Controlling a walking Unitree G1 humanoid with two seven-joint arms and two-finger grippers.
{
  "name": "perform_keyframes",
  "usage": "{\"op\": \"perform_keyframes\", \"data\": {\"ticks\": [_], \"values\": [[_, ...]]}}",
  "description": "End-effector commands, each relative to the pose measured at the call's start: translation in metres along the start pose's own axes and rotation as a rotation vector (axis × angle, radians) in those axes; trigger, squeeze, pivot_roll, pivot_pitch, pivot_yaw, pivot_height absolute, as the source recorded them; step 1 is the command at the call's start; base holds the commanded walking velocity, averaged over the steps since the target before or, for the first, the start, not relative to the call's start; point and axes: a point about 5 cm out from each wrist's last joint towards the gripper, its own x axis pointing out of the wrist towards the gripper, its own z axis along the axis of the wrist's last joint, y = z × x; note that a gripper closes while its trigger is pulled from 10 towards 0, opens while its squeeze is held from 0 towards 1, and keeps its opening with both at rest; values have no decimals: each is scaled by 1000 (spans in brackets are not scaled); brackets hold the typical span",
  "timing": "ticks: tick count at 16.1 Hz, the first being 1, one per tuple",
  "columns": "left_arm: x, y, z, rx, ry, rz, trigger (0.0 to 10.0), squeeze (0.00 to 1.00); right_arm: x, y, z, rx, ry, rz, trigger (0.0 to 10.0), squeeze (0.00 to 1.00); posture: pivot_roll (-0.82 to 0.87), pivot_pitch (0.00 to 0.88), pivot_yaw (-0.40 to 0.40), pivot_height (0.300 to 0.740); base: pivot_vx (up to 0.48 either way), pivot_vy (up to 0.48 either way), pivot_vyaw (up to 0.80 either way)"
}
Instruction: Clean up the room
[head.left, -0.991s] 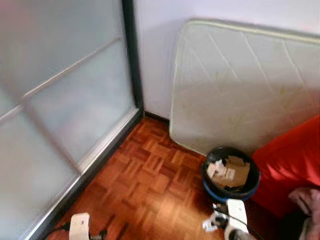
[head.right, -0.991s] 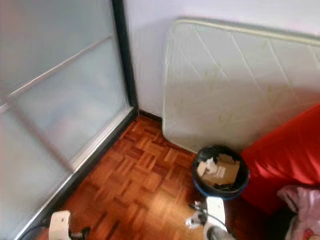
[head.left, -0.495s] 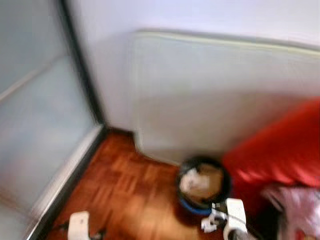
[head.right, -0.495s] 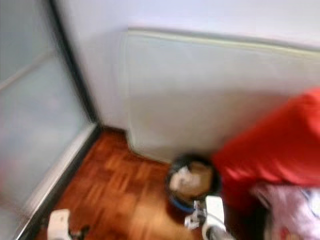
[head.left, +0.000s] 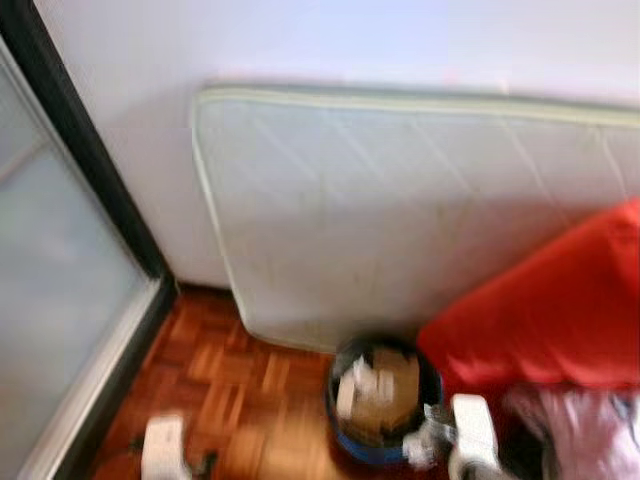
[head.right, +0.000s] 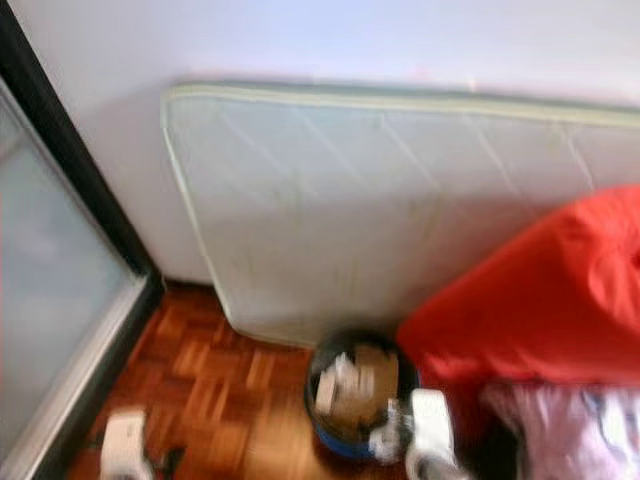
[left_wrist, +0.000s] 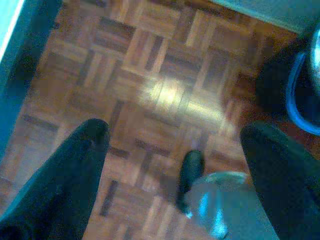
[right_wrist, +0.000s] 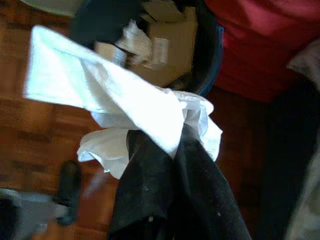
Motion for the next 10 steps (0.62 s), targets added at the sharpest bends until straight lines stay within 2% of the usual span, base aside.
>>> {"op": "perform_keyframes", "data": {"ticks": [1,2,9,10], "values": [[-4,6,-14,-1,54,16,10000,0,1,3,4,1,-14,4,10000,0,154,81,-12,740,296,0,800],[-4,6,-14,-1,54,15,10000,0,1,3,4,8,-12,-1,10000,0,154,81,-12,740,292,0,581],[-4,6,-13,-5,40,11,10000,0,1,2,4,22,-22,-11,10000,0,155,83,-12,740,294,0,0],[-4,6,-12,-7,30,9,10000,0,1,2,3,47,-16,-15,10000,0,155,83,-12,740,296,0,0]]}}
